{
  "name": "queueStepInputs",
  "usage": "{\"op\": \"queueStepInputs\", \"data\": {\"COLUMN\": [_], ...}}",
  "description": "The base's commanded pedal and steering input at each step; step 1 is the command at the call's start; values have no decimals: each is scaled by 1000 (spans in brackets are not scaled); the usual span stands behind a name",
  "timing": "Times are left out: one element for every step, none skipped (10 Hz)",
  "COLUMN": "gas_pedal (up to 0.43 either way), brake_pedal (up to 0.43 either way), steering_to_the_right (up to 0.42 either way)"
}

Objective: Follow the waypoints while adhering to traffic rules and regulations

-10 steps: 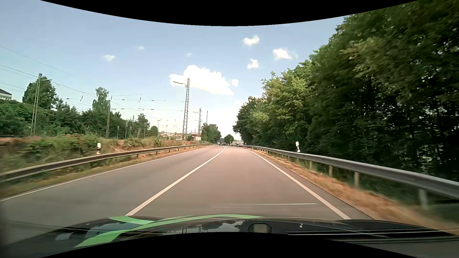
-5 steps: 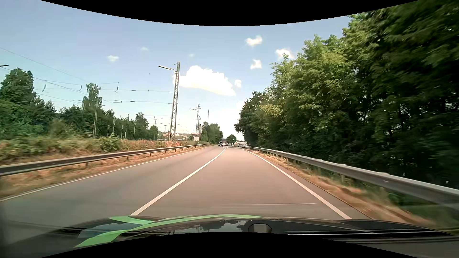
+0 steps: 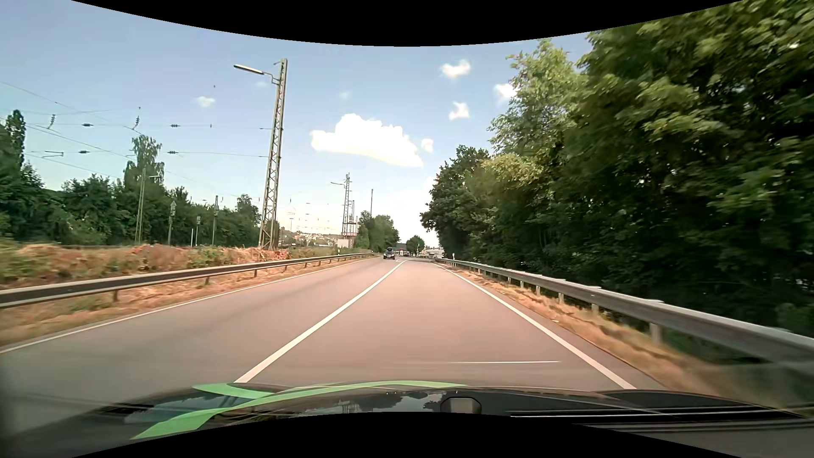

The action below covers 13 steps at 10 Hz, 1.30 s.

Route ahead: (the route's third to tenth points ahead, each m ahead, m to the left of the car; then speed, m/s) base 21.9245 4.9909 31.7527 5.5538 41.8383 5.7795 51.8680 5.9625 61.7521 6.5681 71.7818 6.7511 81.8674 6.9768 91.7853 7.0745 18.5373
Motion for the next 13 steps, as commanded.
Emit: {"op": "queueStepInputs", "data": {"gas_pedal": [59, 59, 59, 20, 0, 0, 0, 0, 0, 20, 28, 28, 39], "brake_pedal": [0, 0, 0, 0, 0, 0, 0, 0, 0, 0, 0, 0, 0], "steering_to_the_right": [-8, -8, -8, -8, -9, -8, -8, -7, -7, -6, -6, -6, -7]}}
